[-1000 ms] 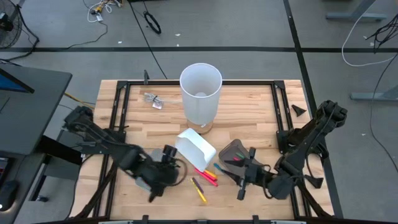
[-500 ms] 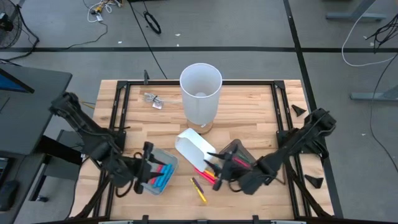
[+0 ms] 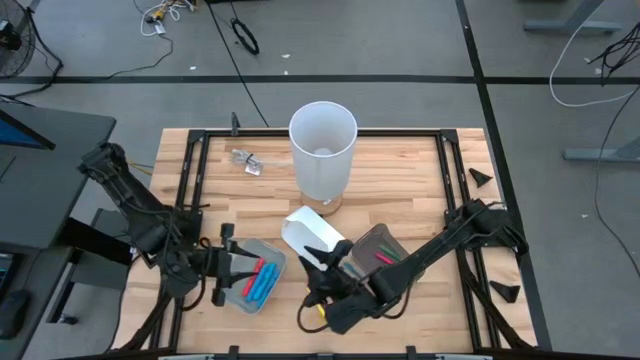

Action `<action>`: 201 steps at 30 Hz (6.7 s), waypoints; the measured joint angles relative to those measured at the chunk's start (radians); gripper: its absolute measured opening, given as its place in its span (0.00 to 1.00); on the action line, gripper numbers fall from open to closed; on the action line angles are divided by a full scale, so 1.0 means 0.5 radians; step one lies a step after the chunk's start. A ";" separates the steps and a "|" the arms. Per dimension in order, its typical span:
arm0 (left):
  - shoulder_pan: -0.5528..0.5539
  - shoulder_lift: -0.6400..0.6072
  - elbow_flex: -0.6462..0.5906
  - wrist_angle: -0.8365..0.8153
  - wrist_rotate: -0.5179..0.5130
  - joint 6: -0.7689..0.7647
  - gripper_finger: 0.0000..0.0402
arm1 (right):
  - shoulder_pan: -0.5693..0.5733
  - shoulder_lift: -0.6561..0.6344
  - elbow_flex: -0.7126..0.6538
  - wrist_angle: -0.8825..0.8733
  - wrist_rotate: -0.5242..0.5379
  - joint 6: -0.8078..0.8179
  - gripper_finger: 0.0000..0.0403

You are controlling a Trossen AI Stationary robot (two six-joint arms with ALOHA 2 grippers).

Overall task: Pick & Place Markers
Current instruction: Adjust the white bin, then put the bottom pink marker pen in the white bin

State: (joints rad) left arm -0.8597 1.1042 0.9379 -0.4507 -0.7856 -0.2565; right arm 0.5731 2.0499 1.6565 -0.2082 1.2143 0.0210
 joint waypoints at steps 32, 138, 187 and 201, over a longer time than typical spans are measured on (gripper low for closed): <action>-0.018 0.002 0.001 0.017 0.047 0.033 0.44 | -0.226 0.064 0.008 -1.136 -0.649 1.095 0.34; 0.038 0.003 0.004 0.152 0.087 0.042 0.44 | -0.174 0.093 0.104 -1.164 -1.485 1.053 0.24; 0.202 0.003 0.002 0.203 0.184 -0.177 0.44 | 0.011 0.130 0.049 -1.353 -1.816 1.482 0.36; 0.202 0.004 0.002 0.205 0.259 -0.195 0.44 | -0.033 0.134 -0.234 -1.048 -1.909 1.460 0.37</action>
State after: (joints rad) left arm -0.7586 1.1061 0.9386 -0.3481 -0.6563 -0.3542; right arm 0.5567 2.1170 1.5396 -0.7321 0.2597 0.7510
